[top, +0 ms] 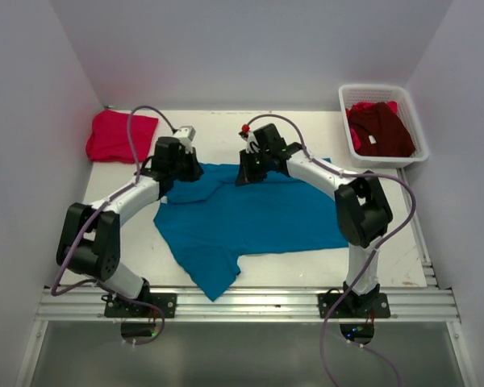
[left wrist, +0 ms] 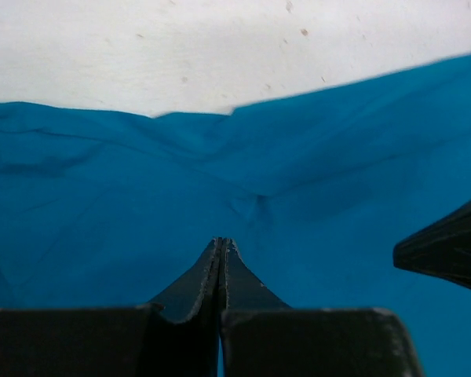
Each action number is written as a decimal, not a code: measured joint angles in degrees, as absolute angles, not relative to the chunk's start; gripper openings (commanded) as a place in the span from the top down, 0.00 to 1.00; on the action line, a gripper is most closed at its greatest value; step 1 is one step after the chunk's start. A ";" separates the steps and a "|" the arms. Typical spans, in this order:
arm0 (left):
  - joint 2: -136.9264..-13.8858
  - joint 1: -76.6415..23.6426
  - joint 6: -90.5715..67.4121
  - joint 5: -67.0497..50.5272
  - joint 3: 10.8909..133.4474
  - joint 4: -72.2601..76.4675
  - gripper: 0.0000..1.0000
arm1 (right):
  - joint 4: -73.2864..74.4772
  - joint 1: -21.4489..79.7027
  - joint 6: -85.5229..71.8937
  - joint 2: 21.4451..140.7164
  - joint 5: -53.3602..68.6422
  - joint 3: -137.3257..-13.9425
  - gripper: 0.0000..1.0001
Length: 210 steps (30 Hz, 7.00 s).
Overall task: Fold and stack the t-shirts
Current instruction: Fold the tshirt
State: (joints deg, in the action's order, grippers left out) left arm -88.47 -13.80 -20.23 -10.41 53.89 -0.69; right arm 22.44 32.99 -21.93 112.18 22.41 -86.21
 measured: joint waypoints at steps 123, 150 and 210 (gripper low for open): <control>-100.18 -16.58 -20.03 11.49 54.41 -7.68 1.00 | 24.36 41.74 -18.83 125.82 23.05 -102.50 0.99; -100.18 -16.86 -20.43 10.96 54.39 -7.38 1.00 | 24.77 41.74 -17.50 118.24 16.56 -96.33 0.60; -100.18 -16.86 -20.43 11.22 54.26 -7.29 1.00 | 28.95 43.94 -20.53 129.16 9.93 -104.09 0.71</control>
